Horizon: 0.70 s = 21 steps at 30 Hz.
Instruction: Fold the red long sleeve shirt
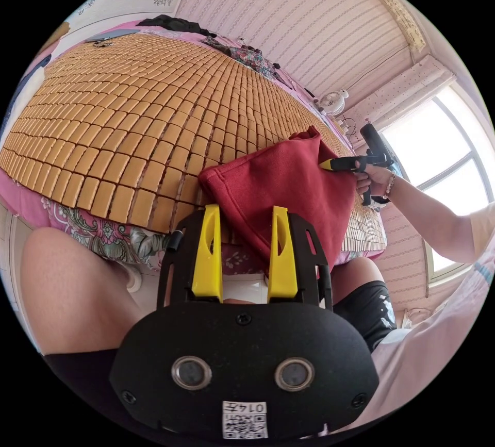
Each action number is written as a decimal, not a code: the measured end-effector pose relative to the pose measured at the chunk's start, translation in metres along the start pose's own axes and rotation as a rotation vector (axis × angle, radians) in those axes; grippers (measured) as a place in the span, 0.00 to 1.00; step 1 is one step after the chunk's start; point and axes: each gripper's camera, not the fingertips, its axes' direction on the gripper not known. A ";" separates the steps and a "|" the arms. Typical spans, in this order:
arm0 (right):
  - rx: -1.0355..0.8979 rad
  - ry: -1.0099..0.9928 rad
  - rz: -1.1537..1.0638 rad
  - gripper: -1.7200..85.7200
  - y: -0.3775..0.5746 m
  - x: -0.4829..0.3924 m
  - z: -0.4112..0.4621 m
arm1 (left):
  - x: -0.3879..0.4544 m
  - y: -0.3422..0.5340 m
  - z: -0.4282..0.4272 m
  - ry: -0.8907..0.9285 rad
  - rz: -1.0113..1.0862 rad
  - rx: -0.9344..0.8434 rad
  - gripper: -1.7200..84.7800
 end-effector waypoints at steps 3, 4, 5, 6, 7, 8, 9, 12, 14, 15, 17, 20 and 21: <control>0.018 -0.018 -0.022 0.19 0.010 0.008 0.006 | 0.005 0.006 -0.005 -0.007 0.016 -0.008 0.15; 0.040 -0.035 -0.021 0.18 0.017 0.012 0.008 | 0.005 0.006 -0.006 -0.003 0.018 -0.013 0.14; 0.053 -0.041 -0.020 0.18 0.022 0.013 0.009 | 0.004 0.008 -0.008 0.007 0.017 -0.031 0.14; 0.079 -0.045 -0.024 0.17 0.030 0.013 0.010 | 0.004 0.009 -0.008 0.029 0.014 -0.069 0.13; 0.105 -0.036 -0.043 0.16 0.040 0.008 0.011 | 0.003 0.010 -0.008 0.051 0.012 -0.078 0.12; 0.118 -0.023 -0.055 0.15 0.046 0.005 0.012 | 0.004 0.014 -0.011 0.056 0.002 -0.075 0.11; 0.151 0.003 -0.074 0.14 0.059 -0.002 0.012 | 0.008 0.016 -0.016 0.029 0.028 -0.076 0.10; 0.260 0.020 -0.130 0.14 0.097 -0.021 0.008 | 0.023 0.020 -0.038 -0.031 0.081 -0.083 0.08; 0.309 0.028 -0.147 0.14 0.120 -0.033 0.006 | 0.028 0.025 -0.060 -0.016 0.095 -0.051 0.06; 0.340 0.034 -0.162 0.14 0.135 -0.043 0.006 | 0.031 0.029 -0.077 -0.008 0.108 -0.020 0.06; 0.392 0.026 -0.197 0.14 0.155 -0.061 0.005 | 0.036 0.038 -0.106 -0.021 0.138 0.031 0.06; 0.462 -0.004 -0.254 0.14 0.172 -0.094 0.006 | 0.041 0.056 -0.160 -0.060 0.175 0.127 0.06; 0.479 -0.014 -0.285 0.14 0.172 -0.109 0.008 | 0.041 0.063 -0.183 -0.079 0.176 0.167 0.06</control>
